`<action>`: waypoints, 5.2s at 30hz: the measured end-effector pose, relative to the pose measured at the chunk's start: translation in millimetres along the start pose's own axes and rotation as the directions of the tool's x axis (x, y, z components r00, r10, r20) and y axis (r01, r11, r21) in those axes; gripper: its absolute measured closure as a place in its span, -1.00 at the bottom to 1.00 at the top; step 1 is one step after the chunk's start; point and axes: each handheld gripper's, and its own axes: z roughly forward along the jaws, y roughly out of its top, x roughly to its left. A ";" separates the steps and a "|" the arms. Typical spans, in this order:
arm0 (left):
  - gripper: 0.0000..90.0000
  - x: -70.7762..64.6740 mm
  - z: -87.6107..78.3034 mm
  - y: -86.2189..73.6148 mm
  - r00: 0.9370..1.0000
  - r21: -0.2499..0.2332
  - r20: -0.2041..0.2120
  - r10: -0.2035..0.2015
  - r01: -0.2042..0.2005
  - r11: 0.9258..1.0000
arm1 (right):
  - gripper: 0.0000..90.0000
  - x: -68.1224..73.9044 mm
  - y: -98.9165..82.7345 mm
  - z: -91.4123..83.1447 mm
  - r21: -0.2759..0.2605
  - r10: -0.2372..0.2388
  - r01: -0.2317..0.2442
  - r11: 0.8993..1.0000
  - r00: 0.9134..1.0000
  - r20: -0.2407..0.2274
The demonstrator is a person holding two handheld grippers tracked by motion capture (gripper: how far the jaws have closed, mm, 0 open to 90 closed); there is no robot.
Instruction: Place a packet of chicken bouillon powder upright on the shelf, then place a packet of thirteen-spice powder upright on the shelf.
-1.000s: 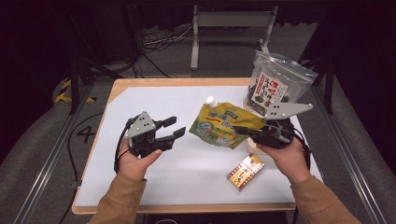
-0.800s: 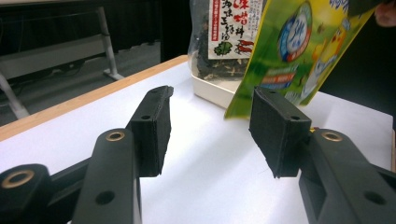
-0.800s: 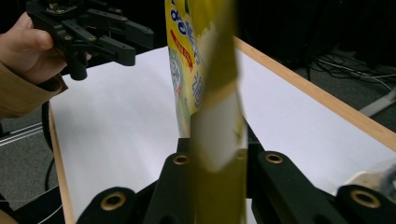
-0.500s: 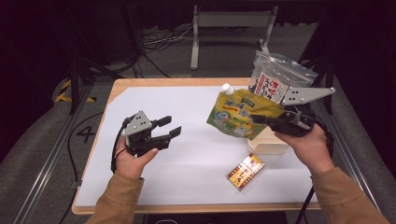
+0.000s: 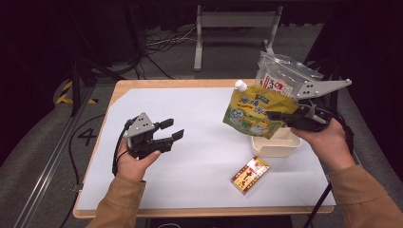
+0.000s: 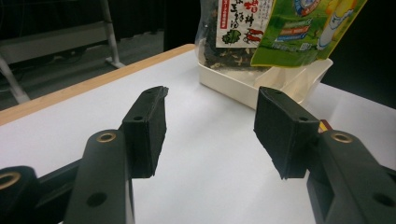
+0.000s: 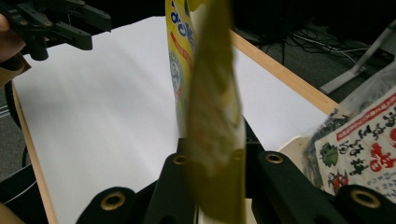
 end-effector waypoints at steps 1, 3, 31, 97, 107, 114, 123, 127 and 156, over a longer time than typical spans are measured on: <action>-0.01 -0.1 0.2 0.0 1.000 0.004 0.001 -0.001 0.001 1.000 | 0.84 -1.7 0.2 -1.3 0.007 0.002 -0.002 1.000 1.000 0.004; -0.02 0.0 0.8 -0.1 1.000 0.008 0.001 0.002 -0.002 1.000 | 0.84 -4.8 0.5 -3.4 0.016 0.008 -0.008 1.000 1.000 0.010; -0.02 1.8 3.4 -2.1 1.000 0.042 0.023 -0.017 0.016 0.999 | 0.84 -40.1 1.1 -12.0 0.172 0.094 -0.103 0.980 0.994 0.061; -0.05 1.1 4.0 -9.4 0.999 0.098 0.020 -0.032 0.030 0.995 | 0.84 -79.0 -71.4 30.5 0.198 0.109 -0.116 0.973 0.993 0.044; -0.05 0.4 5.6 -9.9 0.999 0.102 0.025 -0.038 0.035 0.994 | 0.70 -82.6 -84.2 28.0 0.184 0.179 -0.186 0.965 0.982 0.051; -0.05 -0.2 6.6 -10.8 0.999 0.110 0.021 -0.033 0.031 0.993 | 0.66 -84.3 -91.4 24.0 0.184 0.197 -0.205 0.961 0.978 0.063; -0.07 -4.8 11.6 -9.4 0.998 0.128 0.044 -0.035 0.029 0.991 | 0.41 -79.0 -91.7 17.3 0.158 0.206 -0.217 0.963 0.975 0.080; -0.08 -5.2 14.0 -9.0 0.999 0.131 0.045 -0.026 0.020 0.991 | 0.43 -74.5 -89.6 10.6 0.143 0.193 -0.205 0.968 0.977 0.093; -0.23 -50.7 57.3 12.2 0.978 0.290 0.203 -0.052 -0.009 0.957 | 0.20 -35.6 -98.7 -31.0 0.013 0.228 -0.233 0.972 0.962 0.153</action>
